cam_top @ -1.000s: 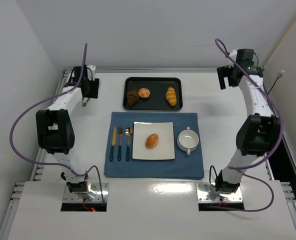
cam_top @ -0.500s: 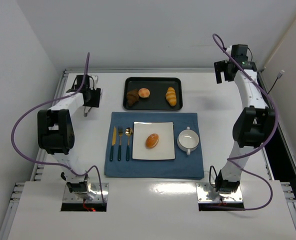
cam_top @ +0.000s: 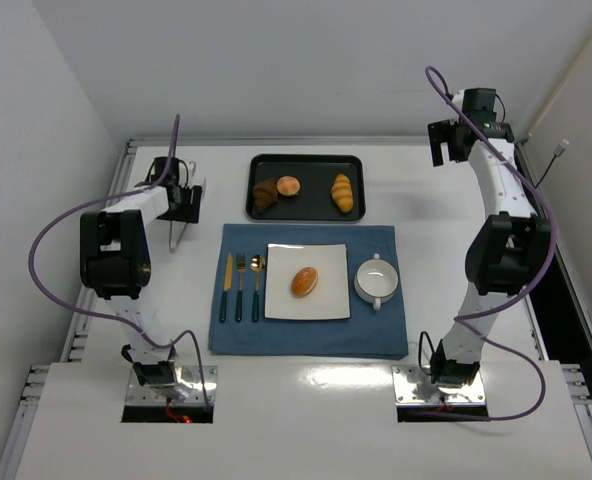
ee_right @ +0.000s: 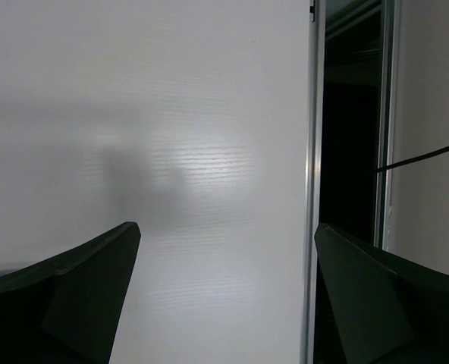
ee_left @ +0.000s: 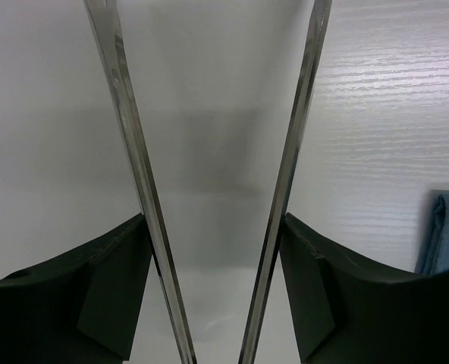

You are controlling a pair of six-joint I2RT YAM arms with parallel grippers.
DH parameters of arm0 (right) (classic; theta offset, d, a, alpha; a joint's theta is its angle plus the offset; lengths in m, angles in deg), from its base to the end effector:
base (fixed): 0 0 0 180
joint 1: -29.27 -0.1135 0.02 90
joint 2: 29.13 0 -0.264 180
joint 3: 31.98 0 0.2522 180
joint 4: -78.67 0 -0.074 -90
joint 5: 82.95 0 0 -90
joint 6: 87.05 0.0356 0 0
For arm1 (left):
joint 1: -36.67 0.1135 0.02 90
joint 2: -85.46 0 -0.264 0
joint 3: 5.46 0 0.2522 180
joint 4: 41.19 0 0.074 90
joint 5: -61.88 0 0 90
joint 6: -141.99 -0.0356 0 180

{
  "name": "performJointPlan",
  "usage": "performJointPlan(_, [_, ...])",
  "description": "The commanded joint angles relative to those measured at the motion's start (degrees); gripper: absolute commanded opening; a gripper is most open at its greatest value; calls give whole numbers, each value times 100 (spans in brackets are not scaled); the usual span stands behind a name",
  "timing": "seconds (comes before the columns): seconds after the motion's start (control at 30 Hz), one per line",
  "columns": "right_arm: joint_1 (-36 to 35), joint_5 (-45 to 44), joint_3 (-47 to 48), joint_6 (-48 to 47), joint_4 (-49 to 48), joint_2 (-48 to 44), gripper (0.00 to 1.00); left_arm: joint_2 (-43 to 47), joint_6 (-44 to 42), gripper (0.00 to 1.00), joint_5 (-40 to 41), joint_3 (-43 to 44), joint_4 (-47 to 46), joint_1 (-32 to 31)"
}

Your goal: Place the bread

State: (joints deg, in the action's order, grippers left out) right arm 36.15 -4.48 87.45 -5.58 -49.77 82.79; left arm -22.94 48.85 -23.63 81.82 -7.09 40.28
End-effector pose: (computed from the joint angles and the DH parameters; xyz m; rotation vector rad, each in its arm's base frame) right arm 0.4428 -0.0606 0.3157 0.0667 2.3487 -0.3683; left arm 0.4001 0.0280 0.1832 -0.0415 2.5362 0.1460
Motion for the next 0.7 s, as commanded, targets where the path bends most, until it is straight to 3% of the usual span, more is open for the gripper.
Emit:
performJointPlan(0.0, [-46, 150, -28, 80, -89, -381, 100, -40, 24, 62, -106, 40, -258, 69])
performJointPlan(0.33, [-46, 98, -195, -25, -89, -487, 100, -349, 24, 65, -344, 242, -127, 69])
performJointPlan(0.37, [-46, 98, -196, -25, -89, -548, 100, -401, 24, 70, -344, 242, -127, 69])
performJointPlan(0.47, [-46, 98, -318, -25, -89, -601, 100, -462, 85, 74, -405, 304, -127, 69])
performJointPlan(0.5, [-46, 98, -319, -25, -89, -662, 100, -463, 85, 84, -405, 356, -127, 69])
performJointPlan(0.57, [16, 98, -319, -25, -89, -741, 100, -463, 85, 96, -405, 409, -127, 69])
performJointPlan(0.67, [16, 98, -319, -78, -89, -899, 100, -261, 85, 100, -405, 593, 83, 69])
